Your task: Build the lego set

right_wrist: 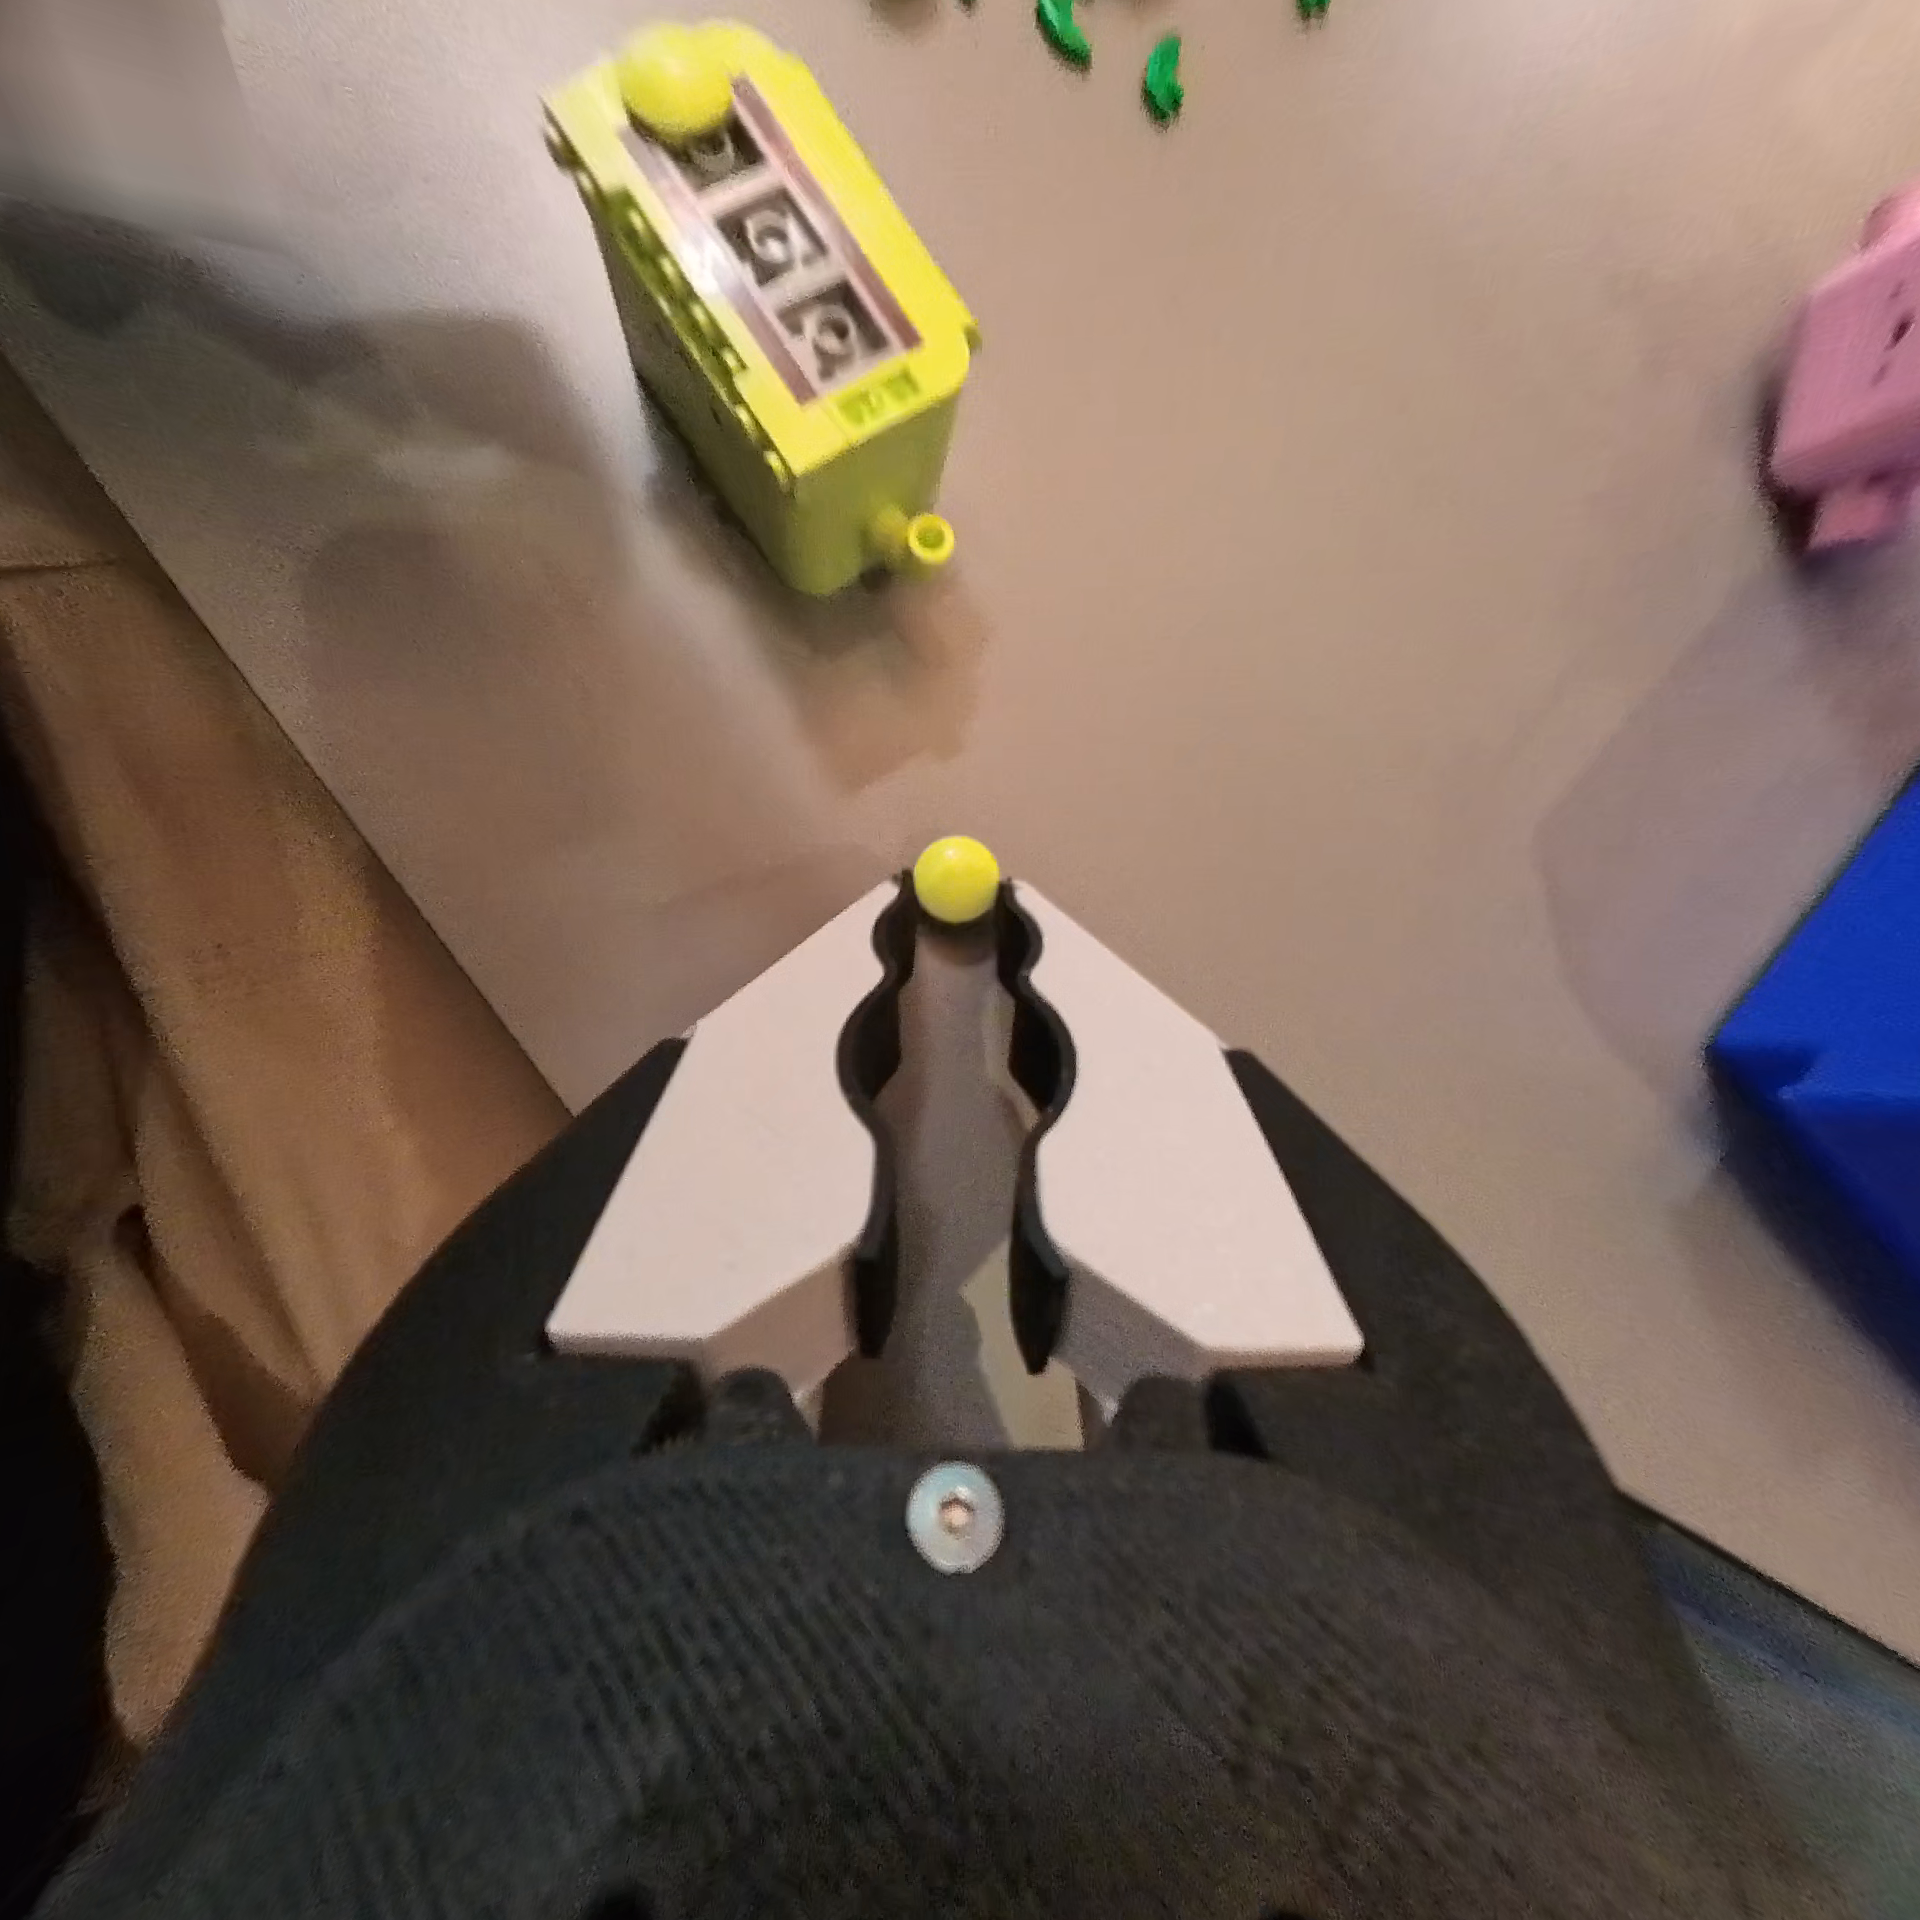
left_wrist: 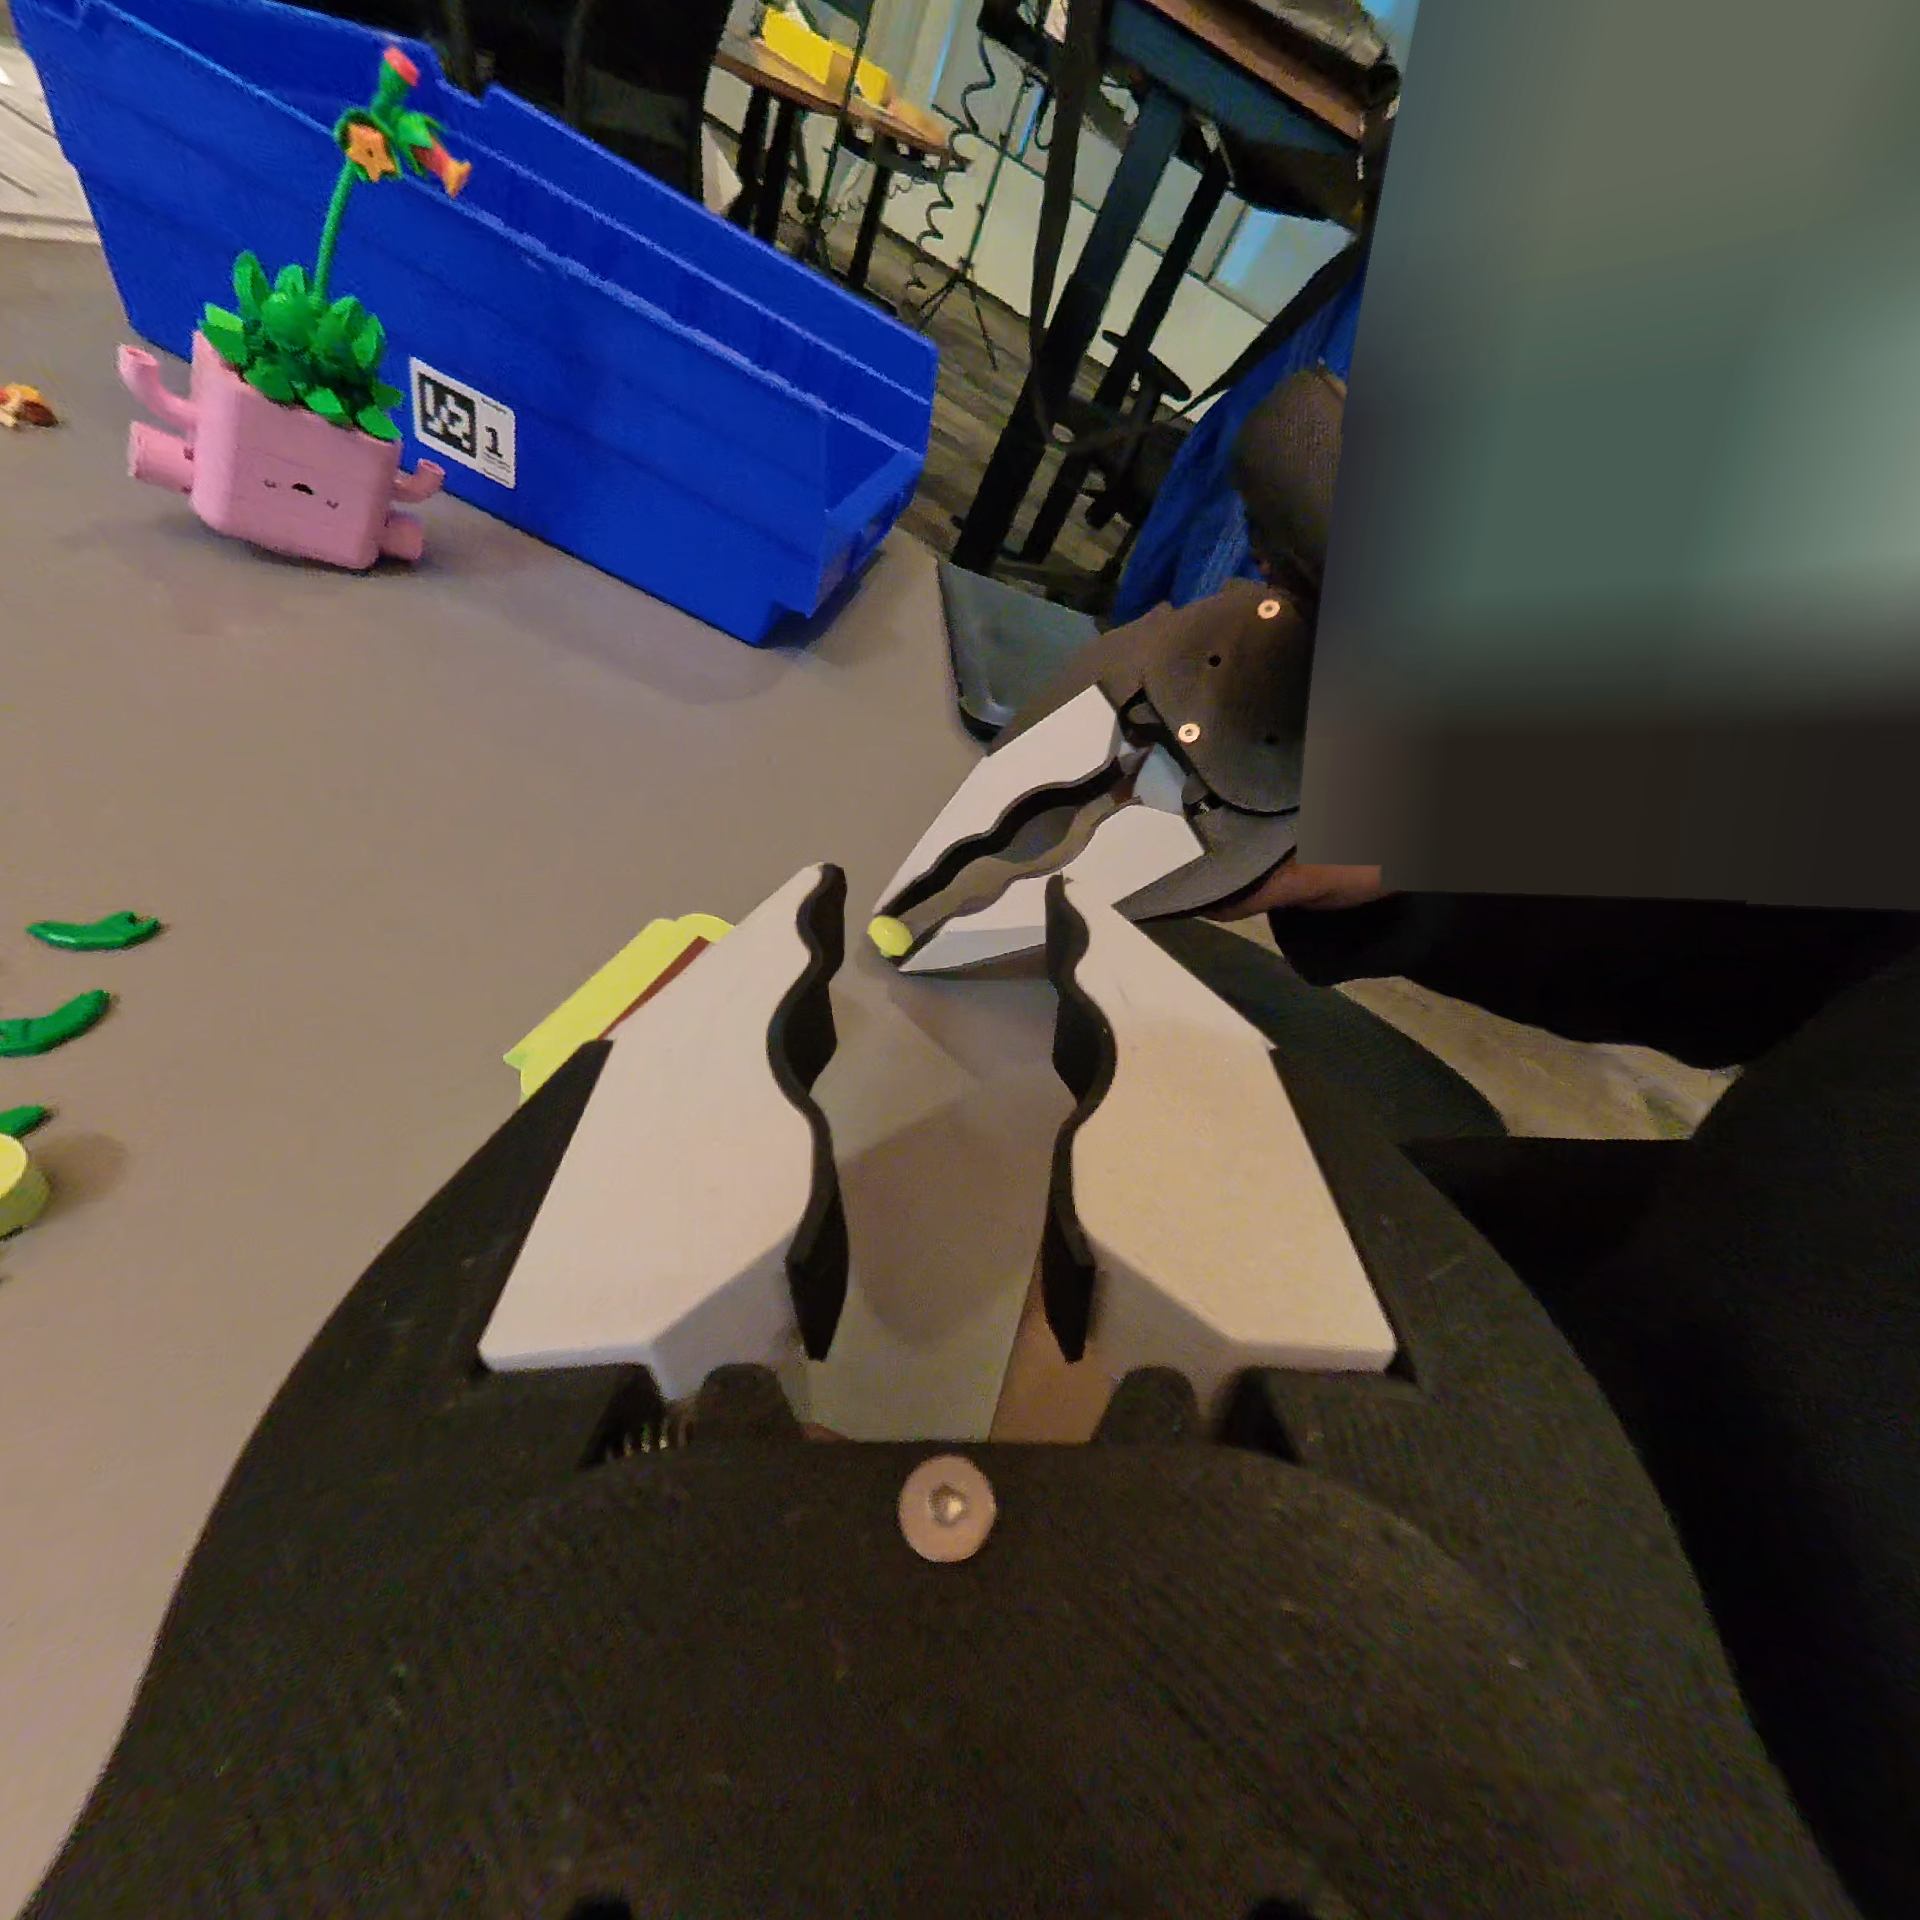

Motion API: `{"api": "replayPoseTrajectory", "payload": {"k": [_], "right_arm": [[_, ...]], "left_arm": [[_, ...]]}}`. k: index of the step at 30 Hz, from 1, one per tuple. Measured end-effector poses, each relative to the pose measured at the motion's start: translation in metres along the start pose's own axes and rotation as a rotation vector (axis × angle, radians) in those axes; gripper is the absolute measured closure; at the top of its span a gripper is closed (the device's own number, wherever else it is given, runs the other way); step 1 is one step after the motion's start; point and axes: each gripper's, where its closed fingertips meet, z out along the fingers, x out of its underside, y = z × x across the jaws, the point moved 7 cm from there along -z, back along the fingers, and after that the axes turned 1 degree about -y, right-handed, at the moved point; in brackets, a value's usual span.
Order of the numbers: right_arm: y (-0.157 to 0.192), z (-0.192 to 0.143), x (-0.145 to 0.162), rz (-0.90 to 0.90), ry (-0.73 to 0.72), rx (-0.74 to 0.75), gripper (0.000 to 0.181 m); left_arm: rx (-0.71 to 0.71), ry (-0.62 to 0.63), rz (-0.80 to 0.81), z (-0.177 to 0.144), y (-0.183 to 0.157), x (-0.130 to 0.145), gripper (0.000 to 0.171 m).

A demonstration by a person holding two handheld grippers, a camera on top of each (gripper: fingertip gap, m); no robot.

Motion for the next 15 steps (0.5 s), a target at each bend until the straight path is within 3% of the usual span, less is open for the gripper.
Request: {"api": "replayPoseTrajectory", "payload": {"k": [15], "right_arm": [[-0.0027,0.0016,-0.0001,0.050,0.001,-0.064,0.168]], "left_arm": [[-0.036,-0.005,-0.031,0.0079,0.0057,0.0001,0.138]]}}
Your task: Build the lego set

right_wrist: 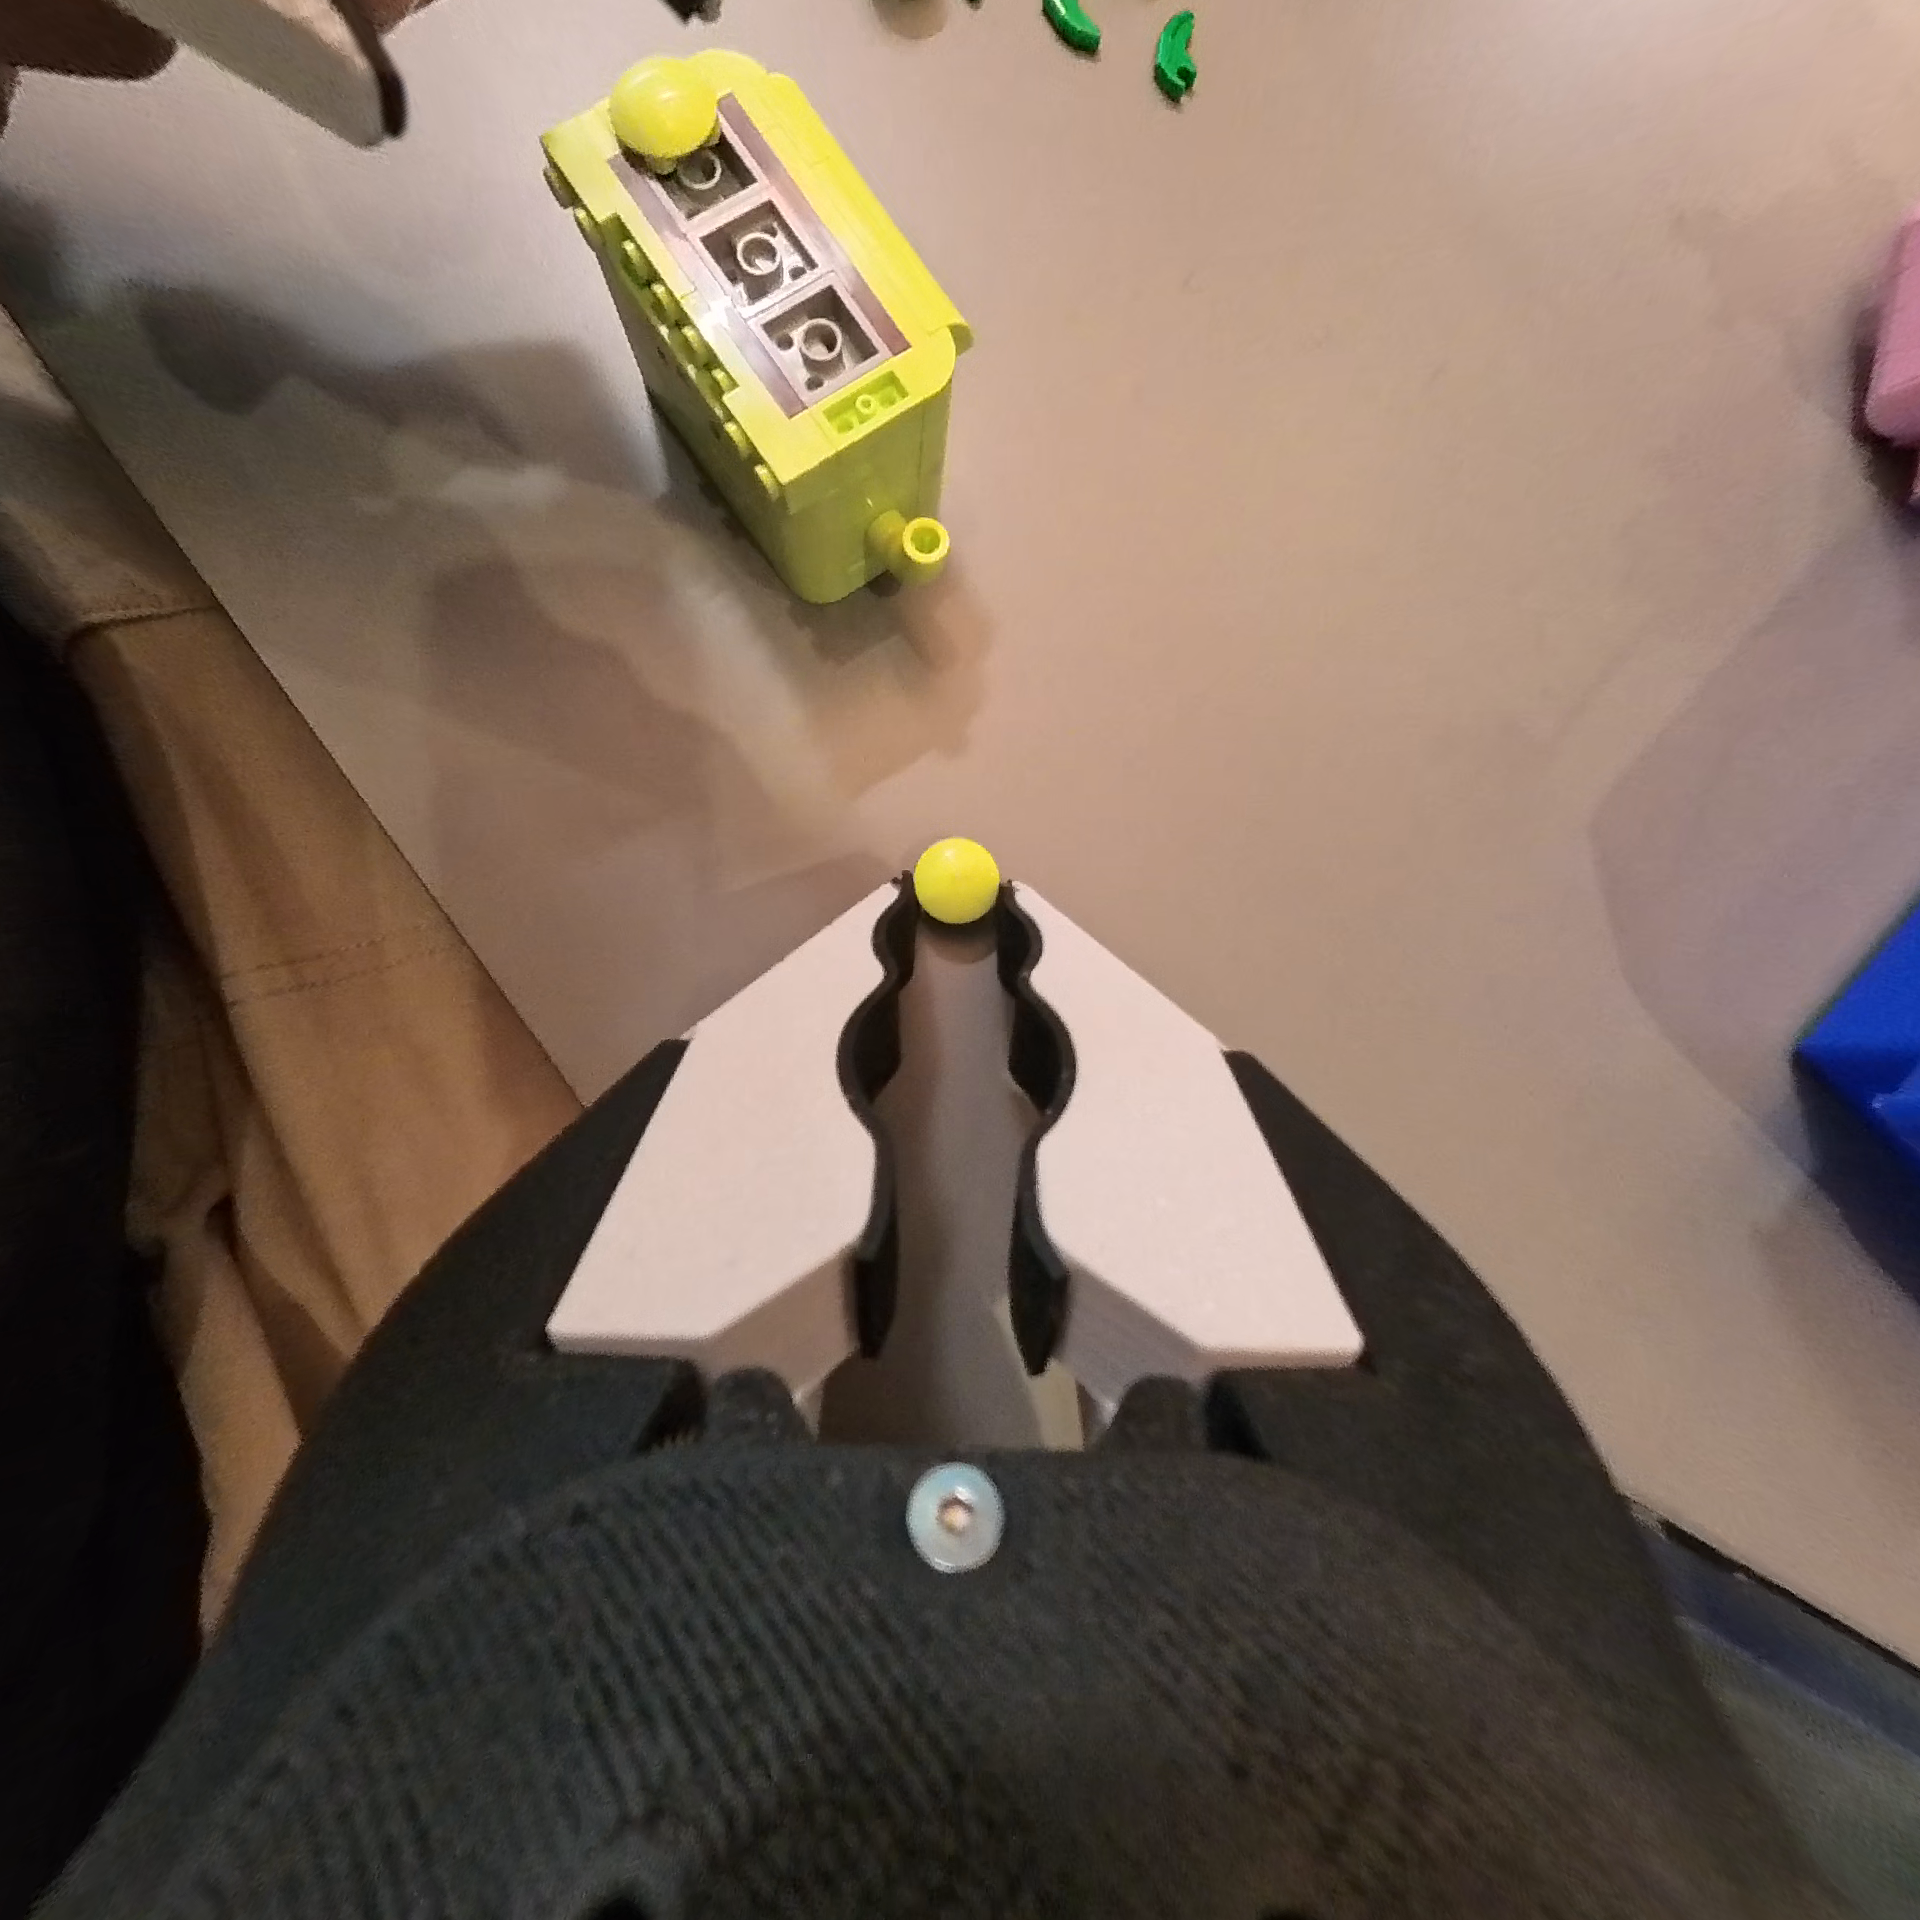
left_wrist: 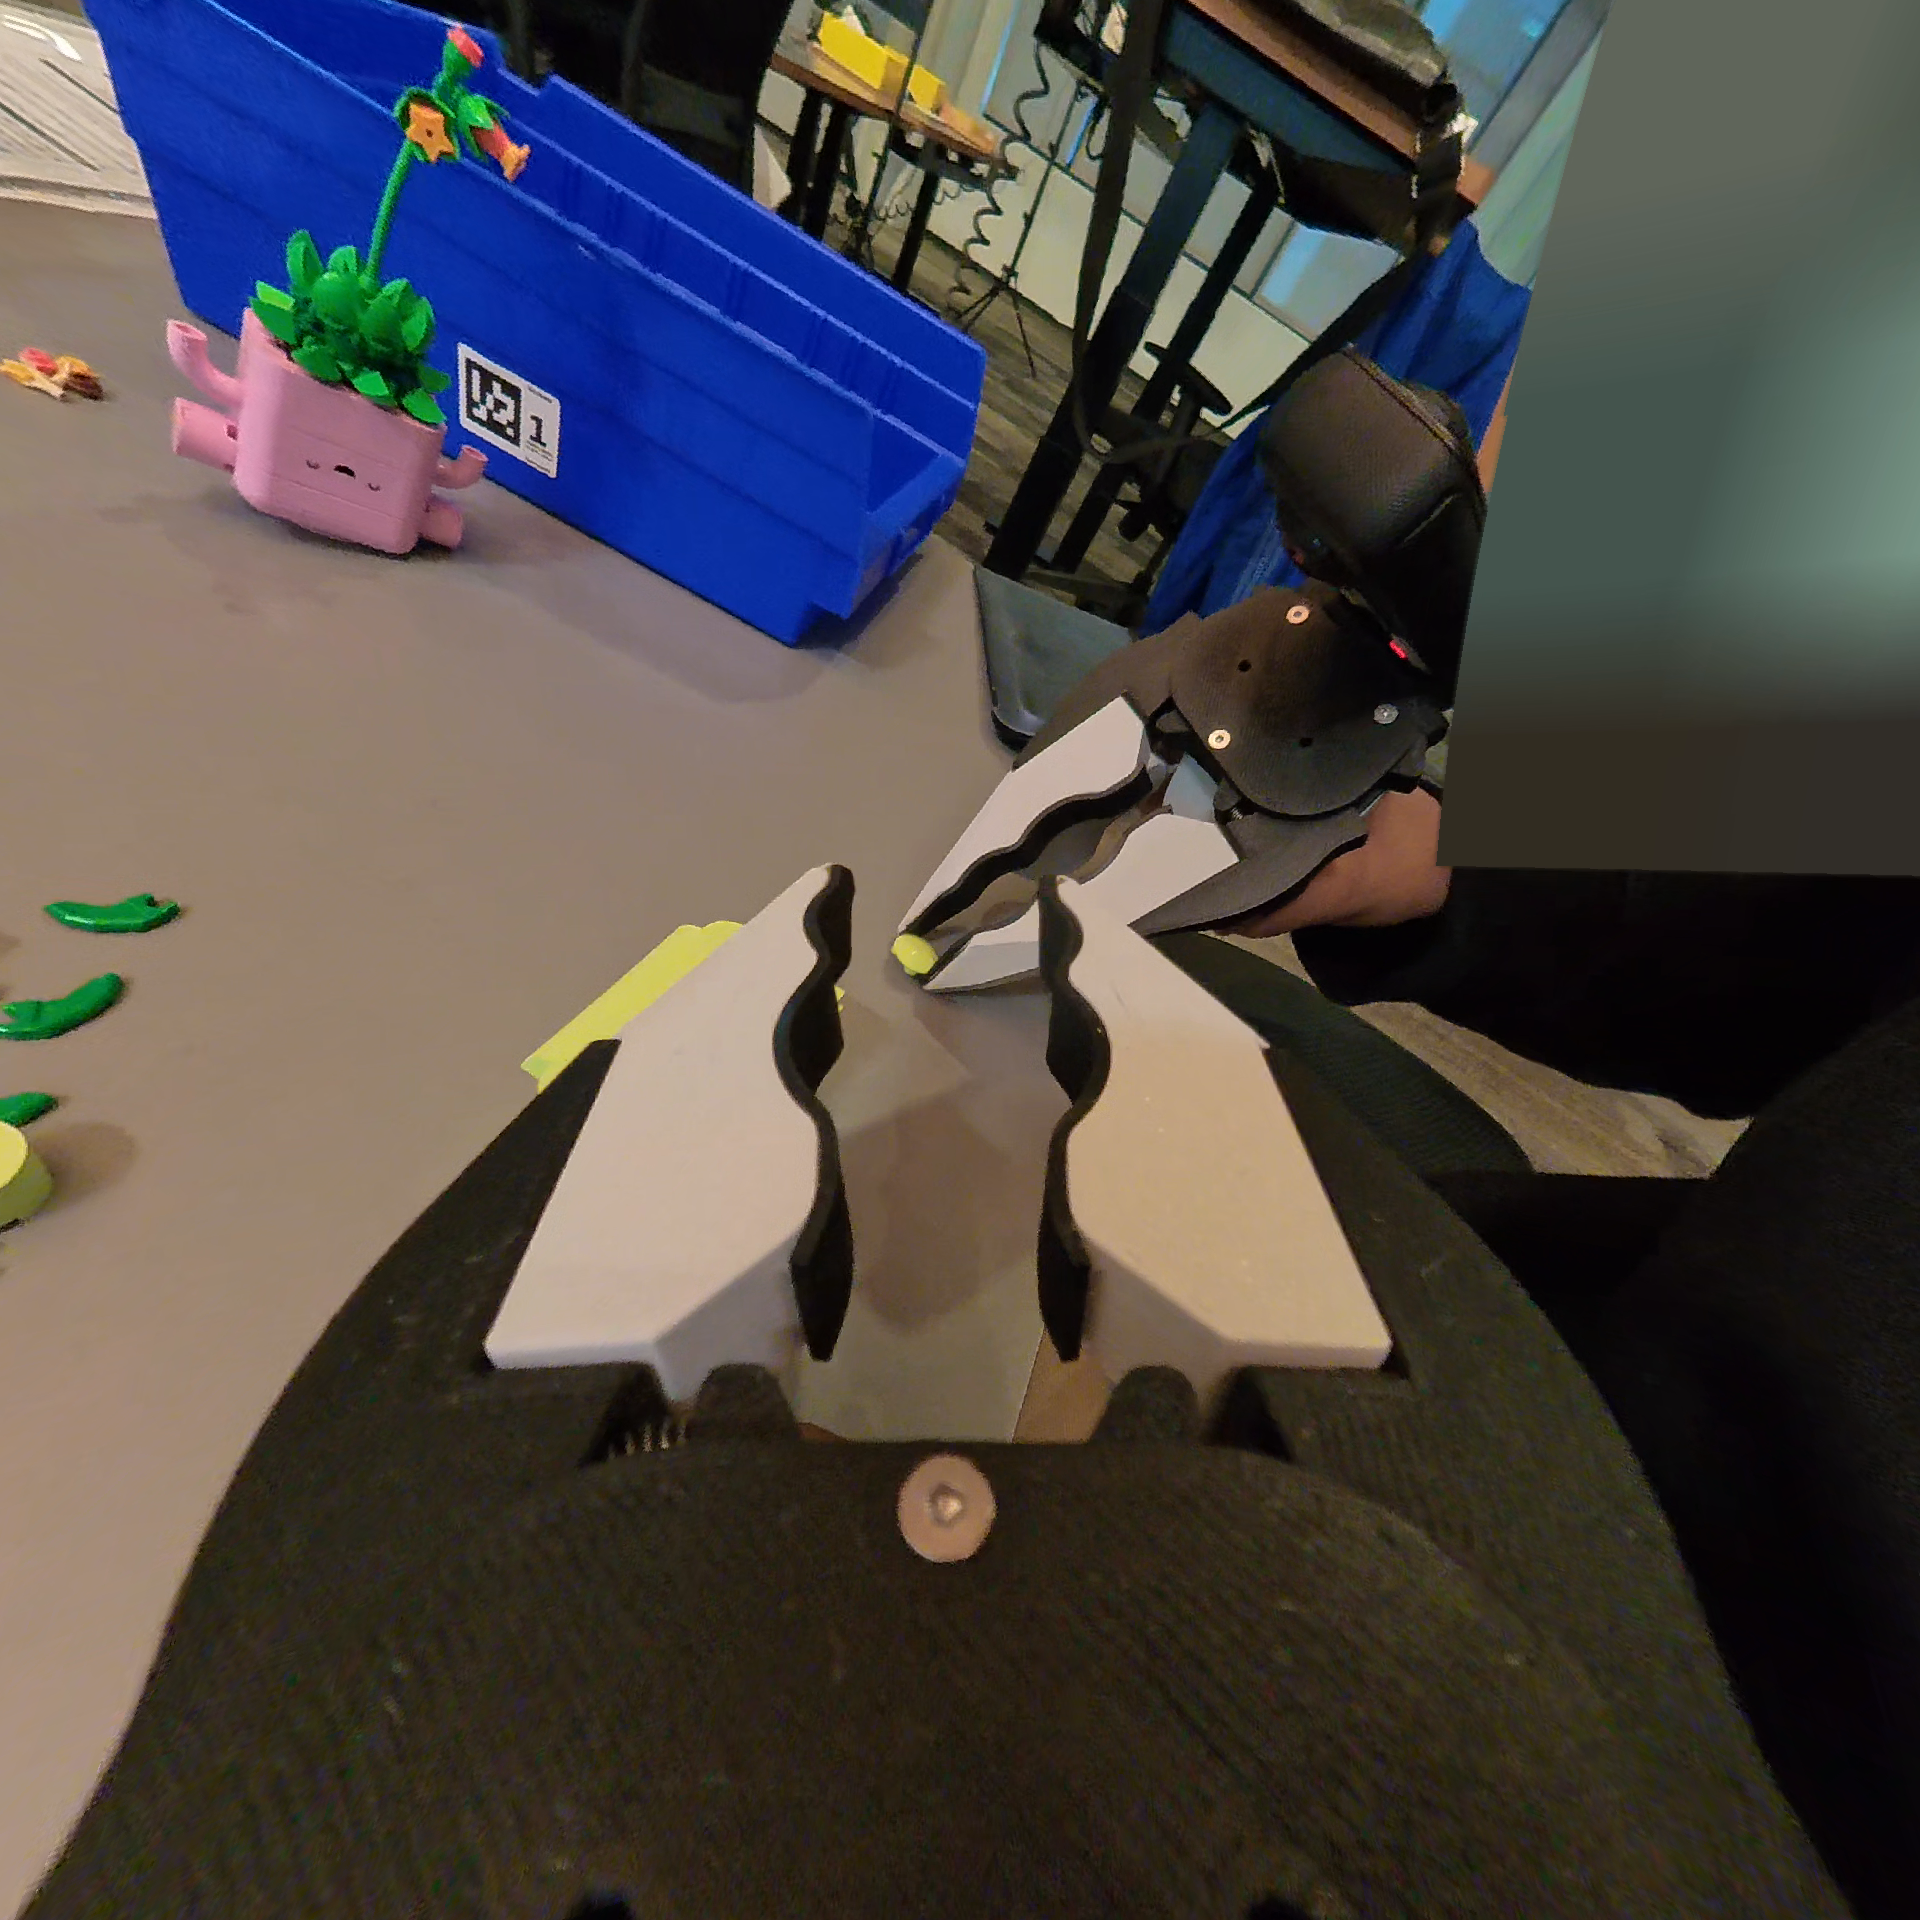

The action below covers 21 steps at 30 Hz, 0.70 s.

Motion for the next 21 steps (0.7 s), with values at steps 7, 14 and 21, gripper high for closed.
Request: {"api": "replayPoseTrajectory", "payload": {"k": [7,14,21], "right_arm": [[-0.002,0.001,-0.001,0.011,0.000,-0.030,0.168],[-0.002,0.001,-0.001,-0.018,-0.005,-0.022,0.167],[-0.004,0.001,0.000,-0.001,-0.012,-0.041,0.167]], "left_arm": [[-0.020,0.000,0.017,0.003,0.002,-0.005,0.138],[-0.029,0.003,-0.007,0.008,0.008,-0.005,0.138],[-0.047,0.001,-0.004,0.004,0.010,-0.004,0.139]]}}
